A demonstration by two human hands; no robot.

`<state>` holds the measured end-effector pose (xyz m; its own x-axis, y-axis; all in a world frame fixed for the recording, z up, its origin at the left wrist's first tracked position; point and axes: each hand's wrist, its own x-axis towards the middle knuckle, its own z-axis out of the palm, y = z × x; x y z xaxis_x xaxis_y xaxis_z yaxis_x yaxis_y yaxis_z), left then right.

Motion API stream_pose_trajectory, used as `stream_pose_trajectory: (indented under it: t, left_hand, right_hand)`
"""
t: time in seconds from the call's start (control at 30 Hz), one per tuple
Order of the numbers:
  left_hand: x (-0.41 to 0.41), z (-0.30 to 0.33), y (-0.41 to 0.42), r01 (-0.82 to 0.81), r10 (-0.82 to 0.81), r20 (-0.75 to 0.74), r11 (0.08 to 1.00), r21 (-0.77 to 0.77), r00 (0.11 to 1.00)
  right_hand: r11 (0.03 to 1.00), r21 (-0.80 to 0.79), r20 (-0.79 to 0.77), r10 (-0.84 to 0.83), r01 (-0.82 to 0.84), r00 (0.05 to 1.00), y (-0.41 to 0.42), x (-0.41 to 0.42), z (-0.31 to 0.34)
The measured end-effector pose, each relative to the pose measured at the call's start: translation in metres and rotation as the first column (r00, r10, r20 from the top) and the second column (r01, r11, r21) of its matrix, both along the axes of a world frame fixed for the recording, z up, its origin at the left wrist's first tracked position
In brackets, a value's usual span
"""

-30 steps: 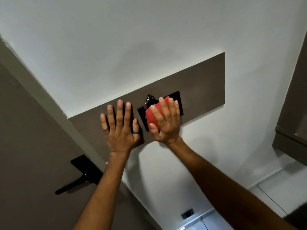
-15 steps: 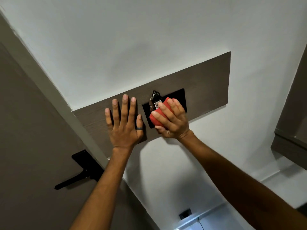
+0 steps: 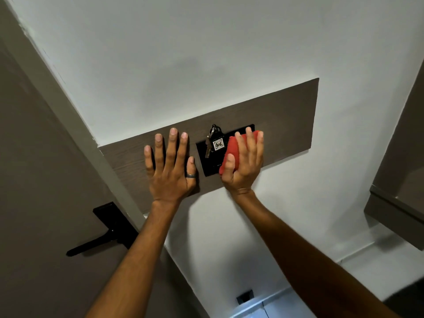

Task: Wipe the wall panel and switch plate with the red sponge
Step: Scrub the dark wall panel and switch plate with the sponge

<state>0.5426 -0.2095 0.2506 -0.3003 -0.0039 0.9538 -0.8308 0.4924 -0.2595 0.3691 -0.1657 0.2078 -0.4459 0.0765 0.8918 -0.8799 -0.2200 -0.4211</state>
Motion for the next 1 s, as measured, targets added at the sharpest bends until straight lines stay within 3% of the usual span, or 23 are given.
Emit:
stream_pose_trajectory:
  t: [0.03, 0.1, 0.17, 0.27, 0.33, 0.43, 0.47, 0.57, 0.7, 0.83, 0.97, 1.0]
  left_hand:
    - [0.0, 0.0, 0.0, -0.007, 0.007, 0.001, 1.0, -0.006, 1.0]
    - [0.0, 0.0, -0.001, -0.008, 0.008, -0.001, 1.0, 0.006, 1.0]
    - [0.001, -0.001, -0.002, -0.011, 0.011, -0.001, 1.0, 0.009, 1.0]
    - [0.001, -0.002, -0.003, -0.025, 0.025, -0.006, 1.0, 0.002, 1.0]
    - [0.001, -0.001, -0.003, -0.032, 0.032, -0.004, 0.999, -0.011, 0.999]
    - [0.0, 0.001, -0.002, -0.044, 0.045, 0.009, 0.999, -0.026, 0.999]
    - [0.0, 0.0, -0.002, -0.038, 0.039, 0.011, 0.999, -0.021, 0.999]
    - [-0.002, -0.002, -0.001, -0.038, 0.039, 0.006, 0.999, -0.033, 0.999]
    - [-0.002, -0.001, -0.001, -0.05, 0.05, 0.01, 0.998, -0.025, 0.999]
    - [-0.002, 0.001, 0.003, -0.059, 0.06, 0.022, 0.998, -0.024, 0.998]
    - [-0.003, 0.005, 0.007, -0.062, 0.062, 0.024, 0.998, -0.004, 0.998]
    - [-0.003, 0.006, 0.007, -0.065, 0.065, 0.027, 0.998, 0.002, 0.998]
  right_hand:
    - [1.0, -0.013, 0.082, 0.022, -0.021, 0.996, -0.002, 0.015, 0.002]
    - [1.0, 0.005, 0.06, 0.02, -0.02, 0.998, -0.003, 0.036, 0.001]
    - [0.998, 0.049, -0.159, -0.028, 0.037, 0.987, -0.001, 0.033, -0.011]
    - [0.992, 0.035, -0.473, -0.091, 0.122, 0.876, 0.003, -0.003, -0.017]
    - [0.997, 0.045, -0.41, -0.042, 0.066, 0.911, 0.004, -0.023, -0.01]
    - [0.999, 0.032, -0.084, -0.004, 0.007, 0.996, 0.007, -0.027, 0.006]
    - [0.999, 0.031, -0.08, -0.011, 0.014, 0.997, 0.007, -0.029, 0.009]
    - [0.998, 0.046, -0.269, -0.02, 0.033, 0.963, 0.004, -0.043, 0.017]
    - [0.998, 0.043, -0.348, -0.023, 0.041, 0.937, 0.0, -0.053, 0.014]
    - [0.999, 0.029, -0.503, -0.018, 0.038, 0.864, 0.004, -0.075, 0.019]
    - [0.996, 0.076, -0.268, -0.029, 0.051, 0.963, 0.009, -0.048, 0.014]
    - [0.994, 0.097, -0.28, -0.028, 0.057, 0.96, 0.012, -0.044, 0.013]
